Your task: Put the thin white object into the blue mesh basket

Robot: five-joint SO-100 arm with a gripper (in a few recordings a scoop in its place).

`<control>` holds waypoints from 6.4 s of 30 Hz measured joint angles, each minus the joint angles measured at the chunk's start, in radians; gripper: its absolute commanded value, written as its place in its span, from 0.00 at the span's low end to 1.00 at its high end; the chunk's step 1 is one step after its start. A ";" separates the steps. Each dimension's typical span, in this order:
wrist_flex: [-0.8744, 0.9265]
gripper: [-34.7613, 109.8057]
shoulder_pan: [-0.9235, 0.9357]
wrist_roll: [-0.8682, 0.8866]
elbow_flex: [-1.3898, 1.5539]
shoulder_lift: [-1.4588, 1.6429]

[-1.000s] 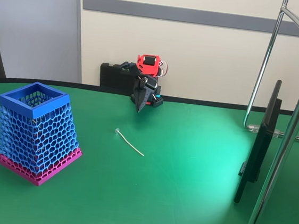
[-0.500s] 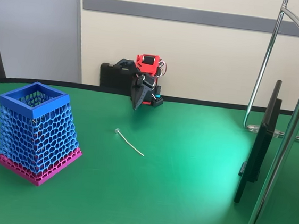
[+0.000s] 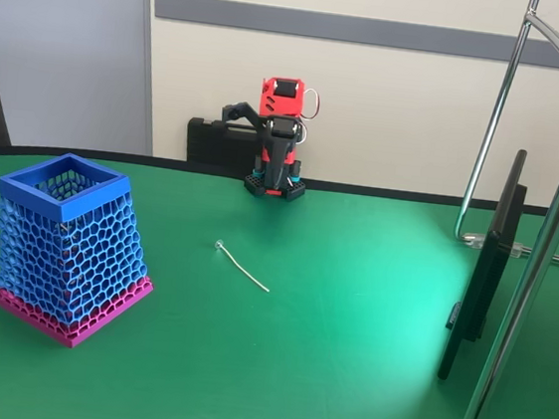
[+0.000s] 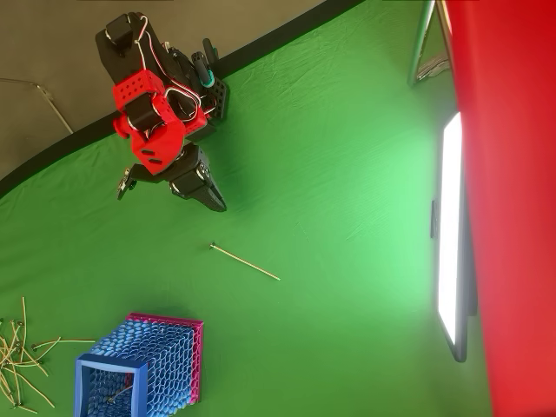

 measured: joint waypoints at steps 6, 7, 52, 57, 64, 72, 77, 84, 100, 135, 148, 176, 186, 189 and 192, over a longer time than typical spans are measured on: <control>0.123 0.25 -0.021 0.273 -0.216 -0.216; 0.133 0.25 -0.023 0.304 -0.244 -0.244; 0.377 0.30 0.213 0.758 -0.960 -1.229; 0.382 0.36 0.219 0.759 -0.963 -1.266; 0.382 0.38 0.229 0.742 -0.963 -1.315; 0.391 0.34 0.272 0.658 -0.976 -1.393; 0.396 0.27 0.299 0.598 -1.000 -1.413; 0.402 0.28 0.295 0.612 -1.023 -1.422; 0.227 0.31 0.264 0.551 -0.994 -1.439; 0.189 0.36 0.330 0.448 -0.937 -1.519; 0.152 0.35 0.351 0.407 -0.930 -1.542; 0.084 0.32 0.364 0.394 -0.891 -1.554; 0.075 0.31 0.364 0.393 -0.873 -1.554; 0.066 0.30 0.364 0.390 -0.868 -1.552; 0.069 0.29 0.364 0.380 -0.864 -1.554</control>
